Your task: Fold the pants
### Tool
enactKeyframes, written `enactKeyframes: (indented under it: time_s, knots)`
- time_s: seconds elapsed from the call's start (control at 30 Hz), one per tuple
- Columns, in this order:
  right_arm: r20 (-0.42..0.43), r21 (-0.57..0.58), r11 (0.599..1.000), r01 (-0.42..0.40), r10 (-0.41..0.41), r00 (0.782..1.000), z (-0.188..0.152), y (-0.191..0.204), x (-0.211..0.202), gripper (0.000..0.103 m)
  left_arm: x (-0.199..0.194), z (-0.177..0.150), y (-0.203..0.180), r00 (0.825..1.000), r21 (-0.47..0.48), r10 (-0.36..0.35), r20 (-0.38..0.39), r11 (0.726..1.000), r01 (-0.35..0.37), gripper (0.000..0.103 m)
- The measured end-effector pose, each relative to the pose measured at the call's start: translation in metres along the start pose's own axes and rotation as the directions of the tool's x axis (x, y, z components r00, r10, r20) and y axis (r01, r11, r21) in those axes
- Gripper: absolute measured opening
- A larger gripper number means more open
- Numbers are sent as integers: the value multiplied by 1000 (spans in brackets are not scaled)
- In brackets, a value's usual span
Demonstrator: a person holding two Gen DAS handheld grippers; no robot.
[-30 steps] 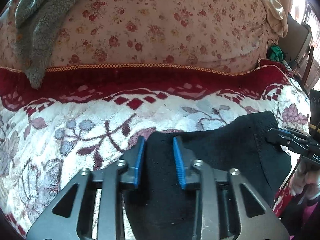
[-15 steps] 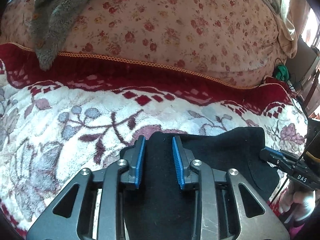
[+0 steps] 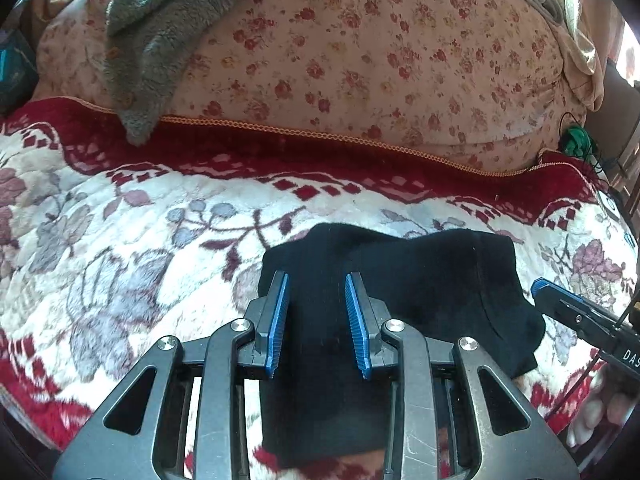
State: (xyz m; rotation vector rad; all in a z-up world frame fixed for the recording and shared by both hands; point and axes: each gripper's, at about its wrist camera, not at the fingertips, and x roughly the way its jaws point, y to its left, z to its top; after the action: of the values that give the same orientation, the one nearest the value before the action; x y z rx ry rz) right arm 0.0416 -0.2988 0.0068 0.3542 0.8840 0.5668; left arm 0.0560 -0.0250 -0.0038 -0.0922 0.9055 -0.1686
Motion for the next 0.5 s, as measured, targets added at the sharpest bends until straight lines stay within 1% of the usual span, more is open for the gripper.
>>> enactKeyframes:
  time_s: [0.07, 0.1, 0.13, 0.17, 0.37, 0.4, 0.43, 0.5]
  knots:
    - [5, 4, 1000, -8, 8, 1000, -4, 6, -1, 33, -8, -5, 2, 1000, -15, 0, 10, 1000, 0, 47]
    - [5, 3, 1000, -7, 7, 1000, -5, 9, -1, 37, -11, -7, 2, 1000, -24, -2, 20, 1000, 2, 50]
    - [6, -2, 1000, -3, 3, 1000, -7, 12, -1, 41, -14, -8, 3, 1000, -28, 0, 27, 1000, 1, 50]
    - [7, -8, 1000, 1, -1, 1000, -9, 15, -1, 41, -18, -11, 2, 999, -27, 7, 31, 1000, -6, 50]
    - [12, -1, 1000, -12, 12, 1000, -14, 24, -2, 43, -30, -20, 1, 999, -27, 18, 41, 999, -17, 50]
    - [13, -2, 1000, -9, 9, 1000, -15, 25, -2, 45, -32, -22, 3, 999, -31, 18, 43, 999, -17, 50]
    - [12, 0, 1000, -5, 5, 1000, -15, 24, -3, 49, -33, -24, 7, 999, -39, 9, 39, 999, -8, 50]
    - [8, 23, 1000, -6, 6, 1000, -14, 19, -4, 53, -34, -27, 12, 999, -45, -7, 32, 999, 8, 50]
